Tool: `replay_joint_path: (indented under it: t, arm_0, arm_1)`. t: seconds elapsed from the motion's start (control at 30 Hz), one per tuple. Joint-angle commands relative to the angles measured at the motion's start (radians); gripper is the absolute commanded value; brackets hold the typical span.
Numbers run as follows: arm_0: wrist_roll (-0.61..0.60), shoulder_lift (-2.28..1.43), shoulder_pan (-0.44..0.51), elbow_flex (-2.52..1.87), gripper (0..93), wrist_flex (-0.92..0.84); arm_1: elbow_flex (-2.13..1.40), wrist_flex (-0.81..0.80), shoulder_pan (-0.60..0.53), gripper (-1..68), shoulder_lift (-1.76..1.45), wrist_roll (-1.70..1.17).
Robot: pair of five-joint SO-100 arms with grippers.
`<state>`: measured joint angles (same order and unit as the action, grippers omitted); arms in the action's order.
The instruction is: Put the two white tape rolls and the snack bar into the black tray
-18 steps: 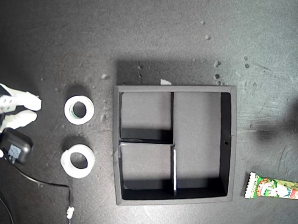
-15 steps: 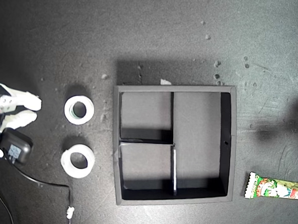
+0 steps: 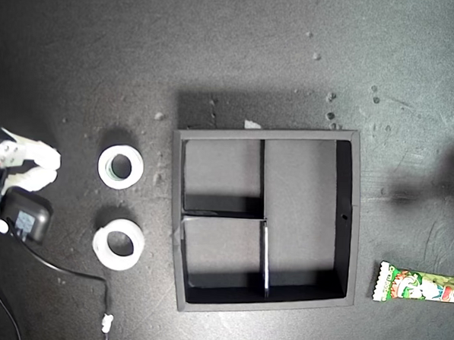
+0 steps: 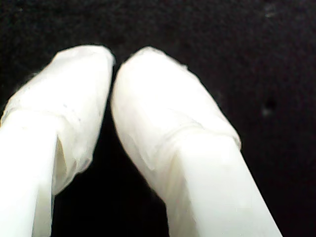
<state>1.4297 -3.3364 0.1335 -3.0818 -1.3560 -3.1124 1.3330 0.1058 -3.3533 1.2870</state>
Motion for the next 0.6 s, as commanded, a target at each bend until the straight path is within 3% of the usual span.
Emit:
replay_joint_path:
  t: [0.0,0.1,0.2,0.3,0.4,0.47,0.57]
  arm_0:
    - [0.008,-0.049,-0.006,-0.057,0.0,-0.038]
    - [0.014,-0.048,0.025,-0.057,0.0,-0.015]
    - [0.196,-0.048,0.135,-0.057,0.0,0.072]
    - [0.015,-0.048,0.212,-0.057,0.0,0.221]
    - [-0.126,-0.048,0.215,-0.055,1.6,0.354]
    - [-0.210,-0.048,0.210,-0.044,7.4,0.431]
    - [-0.275,-0.048,0.173,-0.017,17.3,0.477]
  arm_1:
    - [-0.011,0.008,0.006,0.0,0.003,-0.189]
    - [-0.011,0.008,0.006,0.0,0.003,-0.187]
    - [-0.011,-0.069,-0.023,0.0,0.003,-0.189]
    - [-0.011,-0.187,-0.069,3.7,0.003,-0.253]
    - [-0.011,-0.337,-0.092,3.8,0.003,-0.380]
    - [-0.011,-0.419,-0.106,-0.1,0.003,-0.471]
    - [-0.011,-0.495,-0.124,-0.2,0.003,-0.591]
